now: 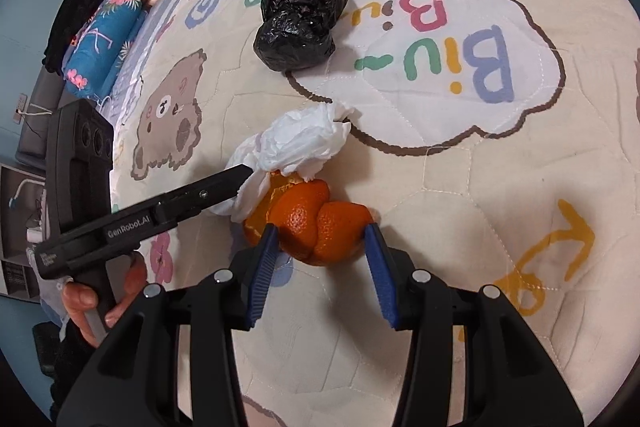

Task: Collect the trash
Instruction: 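Grasp the white tissue with the left tool while the right tool grasps the orange peel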

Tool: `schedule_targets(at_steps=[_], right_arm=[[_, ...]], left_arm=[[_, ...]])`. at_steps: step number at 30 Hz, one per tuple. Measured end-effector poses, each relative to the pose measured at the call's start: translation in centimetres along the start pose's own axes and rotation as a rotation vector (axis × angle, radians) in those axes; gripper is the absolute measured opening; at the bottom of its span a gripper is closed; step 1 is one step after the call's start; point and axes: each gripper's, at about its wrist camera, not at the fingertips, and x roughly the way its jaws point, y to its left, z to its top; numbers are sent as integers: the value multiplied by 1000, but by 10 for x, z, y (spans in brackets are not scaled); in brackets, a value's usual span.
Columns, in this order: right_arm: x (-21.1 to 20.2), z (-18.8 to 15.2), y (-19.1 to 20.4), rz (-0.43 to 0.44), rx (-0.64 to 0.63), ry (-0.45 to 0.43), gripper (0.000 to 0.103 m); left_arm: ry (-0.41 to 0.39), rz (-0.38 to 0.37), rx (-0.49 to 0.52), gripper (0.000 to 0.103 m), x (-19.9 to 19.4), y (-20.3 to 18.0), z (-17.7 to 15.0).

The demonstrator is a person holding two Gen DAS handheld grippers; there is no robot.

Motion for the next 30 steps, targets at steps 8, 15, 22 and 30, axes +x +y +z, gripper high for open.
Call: schedule_targets(at_steps=[8, 15, 22, 30], right_arm=[[5, -2, 5, -39, -39, -3, 38], [2, -5, 11, -41, -50, -27, 14], [-7, -8, 12, -19, -42, -35, 9], [-33, -15, 10, -21, -47, -68, 8]], left_arm=[[-8, -59, -39, 11, 6, -3, -3], [-24, -91, -62, 10, -1, 1, -4], [-43, -110, -87, 9, -13, 7, -6], [-85, -131, -112, 9, -40, 13, -5]])
